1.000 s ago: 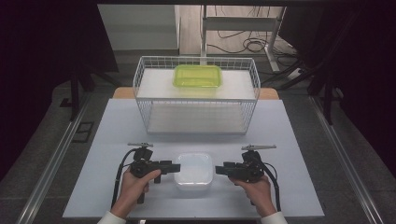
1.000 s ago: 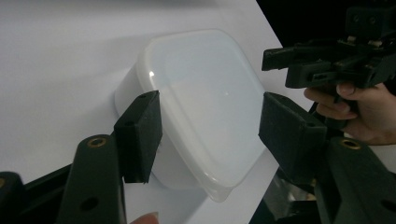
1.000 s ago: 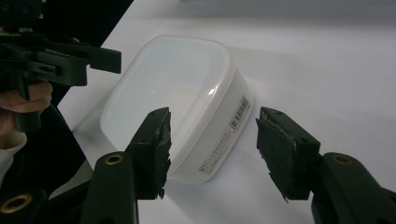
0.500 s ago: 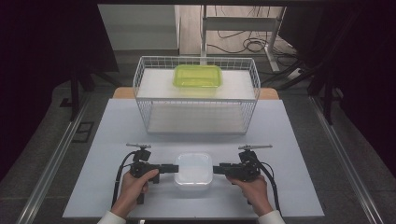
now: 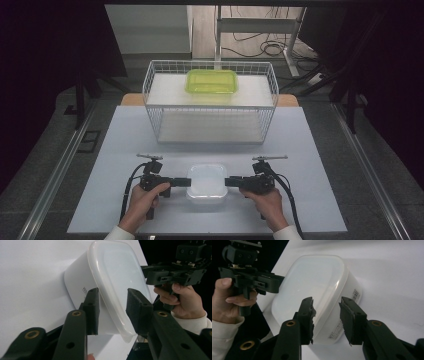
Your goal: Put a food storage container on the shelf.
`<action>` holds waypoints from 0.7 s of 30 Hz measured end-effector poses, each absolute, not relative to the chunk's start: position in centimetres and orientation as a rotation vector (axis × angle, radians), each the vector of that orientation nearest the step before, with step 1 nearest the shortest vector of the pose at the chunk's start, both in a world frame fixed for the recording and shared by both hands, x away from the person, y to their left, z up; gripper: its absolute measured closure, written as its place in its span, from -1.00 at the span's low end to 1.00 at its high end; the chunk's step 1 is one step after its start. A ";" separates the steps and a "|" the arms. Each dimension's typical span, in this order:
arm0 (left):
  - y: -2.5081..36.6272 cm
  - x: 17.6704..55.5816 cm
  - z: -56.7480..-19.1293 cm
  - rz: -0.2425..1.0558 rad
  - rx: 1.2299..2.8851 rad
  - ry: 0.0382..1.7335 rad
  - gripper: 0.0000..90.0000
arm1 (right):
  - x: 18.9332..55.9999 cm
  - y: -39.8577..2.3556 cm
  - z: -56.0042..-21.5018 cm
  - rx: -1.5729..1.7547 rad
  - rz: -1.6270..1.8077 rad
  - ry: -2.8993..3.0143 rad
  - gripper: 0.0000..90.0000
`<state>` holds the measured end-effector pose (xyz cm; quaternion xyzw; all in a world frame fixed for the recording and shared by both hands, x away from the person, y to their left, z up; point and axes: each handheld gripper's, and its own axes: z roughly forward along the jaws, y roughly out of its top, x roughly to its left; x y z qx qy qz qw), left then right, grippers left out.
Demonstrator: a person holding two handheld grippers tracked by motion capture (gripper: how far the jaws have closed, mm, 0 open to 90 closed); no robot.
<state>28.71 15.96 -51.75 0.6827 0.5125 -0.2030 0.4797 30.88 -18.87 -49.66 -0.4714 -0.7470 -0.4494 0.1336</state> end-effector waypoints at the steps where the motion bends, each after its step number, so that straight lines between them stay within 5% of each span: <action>1: 16.0 28.7 -51.8 -0.493 1.667 1.252 0.41 | 30.9 -18.8 -49.7 -1.366 -1.304 -2.154 0.43; 21: 16.4 28.3 -51.8 -0.515 1.616 1.259 0.58 | 31.0 -19.4 -50.2 -1.388 -1.315 -1.983 0.67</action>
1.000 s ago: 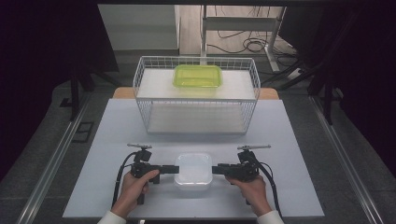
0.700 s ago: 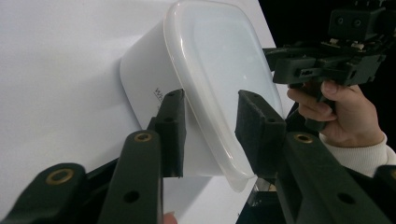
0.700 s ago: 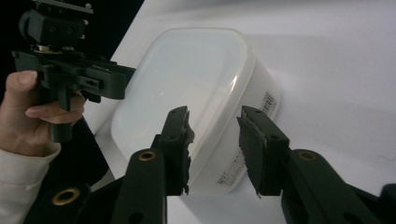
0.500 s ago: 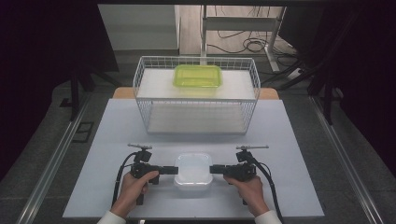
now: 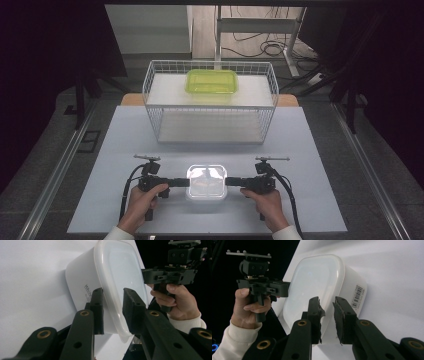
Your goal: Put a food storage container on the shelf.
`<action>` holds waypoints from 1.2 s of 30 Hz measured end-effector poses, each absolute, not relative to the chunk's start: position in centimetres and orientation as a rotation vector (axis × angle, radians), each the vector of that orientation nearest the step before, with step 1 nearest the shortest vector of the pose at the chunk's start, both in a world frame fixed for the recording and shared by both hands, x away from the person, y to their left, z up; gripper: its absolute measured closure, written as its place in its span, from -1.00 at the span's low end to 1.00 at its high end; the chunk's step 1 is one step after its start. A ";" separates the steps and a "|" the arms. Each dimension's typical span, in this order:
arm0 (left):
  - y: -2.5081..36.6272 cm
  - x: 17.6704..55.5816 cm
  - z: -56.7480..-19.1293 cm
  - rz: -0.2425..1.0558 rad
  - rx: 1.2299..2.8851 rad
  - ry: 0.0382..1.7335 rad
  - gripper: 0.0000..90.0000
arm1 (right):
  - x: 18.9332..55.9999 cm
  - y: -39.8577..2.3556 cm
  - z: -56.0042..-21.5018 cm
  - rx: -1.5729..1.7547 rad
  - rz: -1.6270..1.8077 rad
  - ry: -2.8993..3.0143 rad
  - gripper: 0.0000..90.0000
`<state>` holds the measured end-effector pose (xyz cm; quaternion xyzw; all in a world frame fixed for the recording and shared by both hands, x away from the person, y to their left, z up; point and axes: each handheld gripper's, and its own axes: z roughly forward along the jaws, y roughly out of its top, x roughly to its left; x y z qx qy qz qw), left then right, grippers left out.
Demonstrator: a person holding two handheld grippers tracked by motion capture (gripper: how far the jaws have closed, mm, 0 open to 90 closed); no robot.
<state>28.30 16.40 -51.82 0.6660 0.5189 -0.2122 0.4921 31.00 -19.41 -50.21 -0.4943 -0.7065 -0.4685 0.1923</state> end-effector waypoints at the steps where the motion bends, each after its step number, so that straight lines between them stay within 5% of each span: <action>1: 16.4 28.3 -51.8 -0.516 1.615 1.256 0.59 | 31.0 -19.4 -50.2 -1.386 -1.319 -1.987 0.67; 36: 16.6 27.8 -50.7 -0.436 1.633 1.191 0.79 | 30.6 -19.5 -49.1 -1.344 -1.370 -2.091 0.85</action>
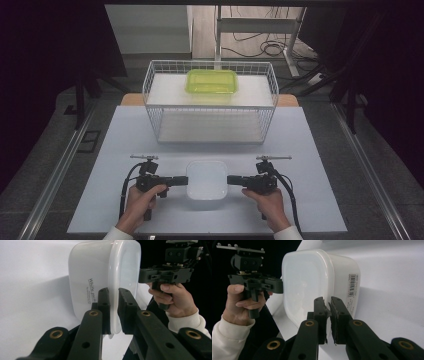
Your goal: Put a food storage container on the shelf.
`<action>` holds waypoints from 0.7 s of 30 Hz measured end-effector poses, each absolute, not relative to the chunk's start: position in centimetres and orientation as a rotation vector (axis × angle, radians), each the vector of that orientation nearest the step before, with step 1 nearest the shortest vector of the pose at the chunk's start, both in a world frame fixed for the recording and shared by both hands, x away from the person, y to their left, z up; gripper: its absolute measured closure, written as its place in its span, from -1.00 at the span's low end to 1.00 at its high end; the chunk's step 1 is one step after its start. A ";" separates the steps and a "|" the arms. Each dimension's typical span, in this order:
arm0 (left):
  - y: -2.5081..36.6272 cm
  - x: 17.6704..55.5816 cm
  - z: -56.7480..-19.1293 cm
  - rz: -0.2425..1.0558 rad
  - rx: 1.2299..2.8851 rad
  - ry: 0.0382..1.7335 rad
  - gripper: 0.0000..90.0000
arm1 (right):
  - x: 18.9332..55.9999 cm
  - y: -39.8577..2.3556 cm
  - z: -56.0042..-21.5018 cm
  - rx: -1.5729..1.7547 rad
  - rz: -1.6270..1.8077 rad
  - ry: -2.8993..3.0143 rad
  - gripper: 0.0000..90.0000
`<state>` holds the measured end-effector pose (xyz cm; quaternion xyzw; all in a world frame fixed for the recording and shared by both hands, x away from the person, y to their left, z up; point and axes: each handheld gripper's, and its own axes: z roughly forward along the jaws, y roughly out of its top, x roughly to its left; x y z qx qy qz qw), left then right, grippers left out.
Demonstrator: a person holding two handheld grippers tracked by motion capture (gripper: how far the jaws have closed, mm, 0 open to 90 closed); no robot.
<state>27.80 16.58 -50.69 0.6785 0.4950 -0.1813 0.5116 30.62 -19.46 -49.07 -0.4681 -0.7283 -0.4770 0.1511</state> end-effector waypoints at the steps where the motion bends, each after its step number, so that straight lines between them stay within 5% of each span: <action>1: 16.6 27.8 -50.7 -0.436 1.631 1.192 0.79 | 30.6 -19.4 -49.1 -1.348 -1.369 -2.096 0.85; 21: 16.9 28.4 -51.2 -0.446 1.630 1.201 0.79 | 31.2 -19.4 -49.5 -1.300 -1.392 -2.072 0.82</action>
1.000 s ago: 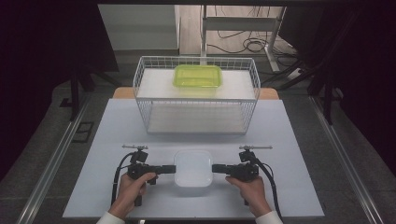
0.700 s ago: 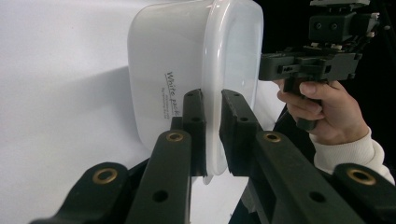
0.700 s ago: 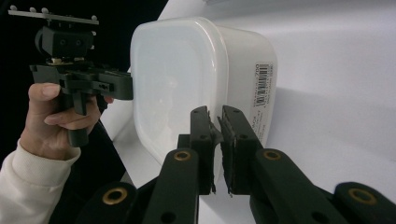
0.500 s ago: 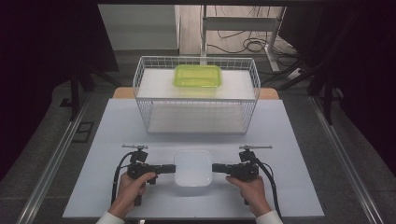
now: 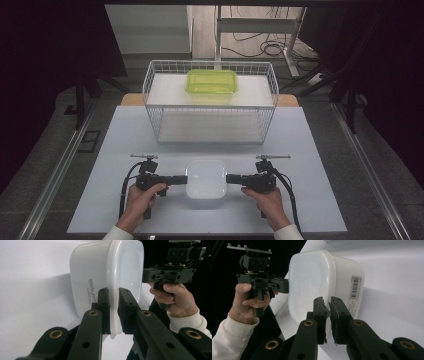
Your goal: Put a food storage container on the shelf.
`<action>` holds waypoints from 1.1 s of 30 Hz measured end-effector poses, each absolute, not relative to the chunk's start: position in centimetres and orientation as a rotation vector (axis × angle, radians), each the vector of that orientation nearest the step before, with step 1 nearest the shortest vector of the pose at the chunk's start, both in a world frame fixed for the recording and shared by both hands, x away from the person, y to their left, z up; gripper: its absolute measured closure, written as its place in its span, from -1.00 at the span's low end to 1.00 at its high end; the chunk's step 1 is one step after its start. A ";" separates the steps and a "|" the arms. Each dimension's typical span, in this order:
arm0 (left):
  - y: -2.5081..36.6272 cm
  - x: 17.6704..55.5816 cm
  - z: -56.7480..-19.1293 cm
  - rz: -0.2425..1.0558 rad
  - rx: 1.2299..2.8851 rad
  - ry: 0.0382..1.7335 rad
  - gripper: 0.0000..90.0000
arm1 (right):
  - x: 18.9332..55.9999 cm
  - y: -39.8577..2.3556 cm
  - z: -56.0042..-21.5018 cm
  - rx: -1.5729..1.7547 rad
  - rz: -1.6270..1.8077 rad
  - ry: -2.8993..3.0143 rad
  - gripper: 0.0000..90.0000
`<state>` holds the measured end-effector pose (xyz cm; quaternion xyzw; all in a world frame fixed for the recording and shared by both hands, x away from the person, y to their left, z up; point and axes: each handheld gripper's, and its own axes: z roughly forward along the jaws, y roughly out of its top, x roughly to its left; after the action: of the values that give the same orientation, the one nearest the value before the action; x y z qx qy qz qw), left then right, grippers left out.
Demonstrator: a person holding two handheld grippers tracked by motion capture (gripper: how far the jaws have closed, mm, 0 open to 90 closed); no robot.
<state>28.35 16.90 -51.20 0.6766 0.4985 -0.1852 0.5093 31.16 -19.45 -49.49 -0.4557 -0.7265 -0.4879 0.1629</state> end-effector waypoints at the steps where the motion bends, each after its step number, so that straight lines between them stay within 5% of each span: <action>1: 16.9 28.4 -51.2 -0.446 1.628 1.202 0.79 | 31.2 -19.5 -49.5 -1.299 -1.391 -2.072 0.82; 16: 16.9 28.5 -51.3 -0.457 1.628 1.205 0.78 | 31.4 -18.9 -49.9 -1.299 -1.367 -2.089 0.56; 33: 16.9 28.2 -50.9 -0.425 1.621 1.215 0.79 | 31.3 -19.2 -49.5 -1.314 -1.373 -2.041 0.76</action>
<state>28.19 16.85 -50.89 0.6735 0.5045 -0.1766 0.5106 31.33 -19.16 -49.55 -0.4640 -0.7205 -0.4847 0.1753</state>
